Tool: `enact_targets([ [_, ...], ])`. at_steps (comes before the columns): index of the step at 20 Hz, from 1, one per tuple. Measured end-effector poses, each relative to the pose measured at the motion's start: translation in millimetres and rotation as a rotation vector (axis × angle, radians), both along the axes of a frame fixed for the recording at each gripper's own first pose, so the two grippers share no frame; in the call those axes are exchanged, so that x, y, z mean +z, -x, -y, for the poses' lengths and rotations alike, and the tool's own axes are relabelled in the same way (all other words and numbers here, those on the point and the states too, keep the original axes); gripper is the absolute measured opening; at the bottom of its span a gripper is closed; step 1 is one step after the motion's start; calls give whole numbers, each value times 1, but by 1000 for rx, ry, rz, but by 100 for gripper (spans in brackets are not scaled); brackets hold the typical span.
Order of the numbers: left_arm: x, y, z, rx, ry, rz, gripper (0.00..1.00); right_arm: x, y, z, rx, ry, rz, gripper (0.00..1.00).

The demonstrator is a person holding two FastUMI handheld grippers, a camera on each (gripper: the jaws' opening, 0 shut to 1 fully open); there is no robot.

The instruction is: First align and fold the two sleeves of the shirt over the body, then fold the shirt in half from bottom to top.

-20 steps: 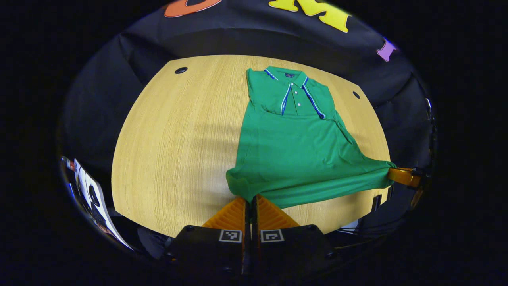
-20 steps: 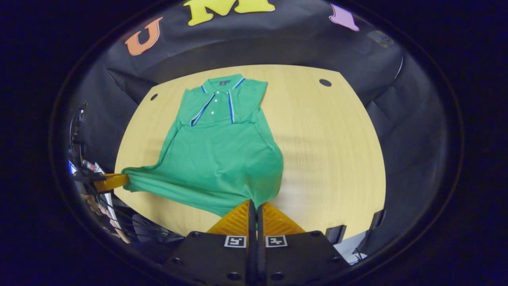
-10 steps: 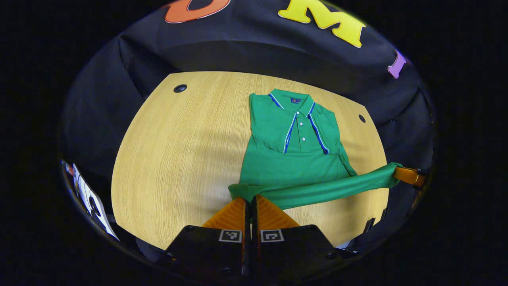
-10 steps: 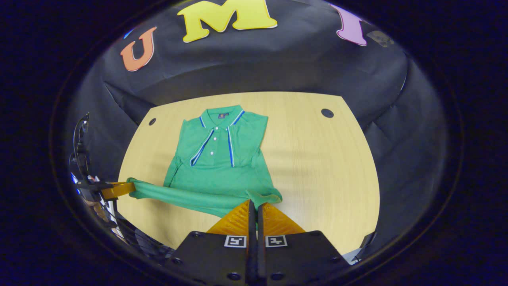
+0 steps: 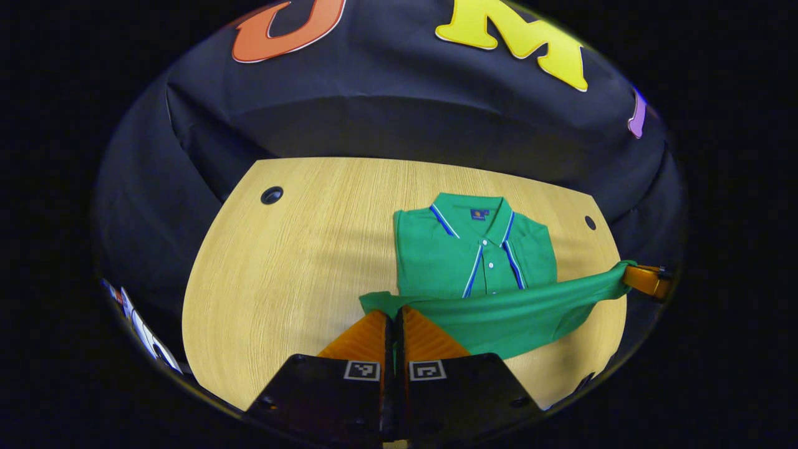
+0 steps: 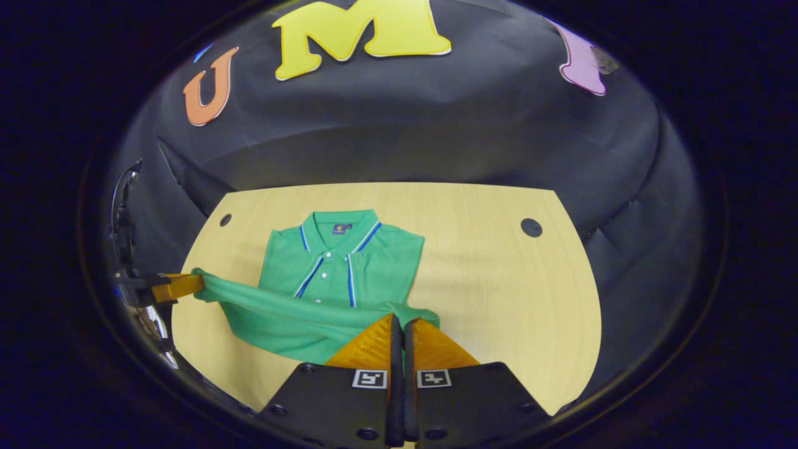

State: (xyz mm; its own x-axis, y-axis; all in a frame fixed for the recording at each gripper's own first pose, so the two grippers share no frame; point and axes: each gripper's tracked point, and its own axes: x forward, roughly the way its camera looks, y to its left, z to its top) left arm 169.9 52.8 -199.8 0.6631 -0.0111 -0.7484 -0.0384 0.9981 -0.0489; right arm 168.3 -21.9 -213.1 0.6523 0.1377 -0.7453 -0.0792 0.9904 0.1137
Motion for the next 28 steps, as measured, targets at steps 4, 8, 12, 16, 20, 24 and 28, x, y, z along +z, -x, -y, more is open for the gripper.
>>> enact_targets([
  [4,-9,-48,-5,-6,-56,24,3,-20,-49,-3,-1,-6,44,3],
  [8,-18,-94,-3,-5,-73,70,3,-36,-104,-2,-11,11,120,3],
  [12,-33,-132,-8,3,-113,122,3,-59,-146,-9,-26,-2,156,3],
  [16,-59,-157,-7,23,-94,139,3,-91,-171,-11,-32,1,154,3],
  [20,-83,-164,-6,43,-64,127,3,-115,-179,-12,-48,-24,122,3],
  [24,-82,-163,-2,35,-49,125,6,-114,-184,-10,-55,-8,138,4],
  [28,-78,-159,1,26,-56,108,35,-96,-179,-16,-45,-24,158,47],
])
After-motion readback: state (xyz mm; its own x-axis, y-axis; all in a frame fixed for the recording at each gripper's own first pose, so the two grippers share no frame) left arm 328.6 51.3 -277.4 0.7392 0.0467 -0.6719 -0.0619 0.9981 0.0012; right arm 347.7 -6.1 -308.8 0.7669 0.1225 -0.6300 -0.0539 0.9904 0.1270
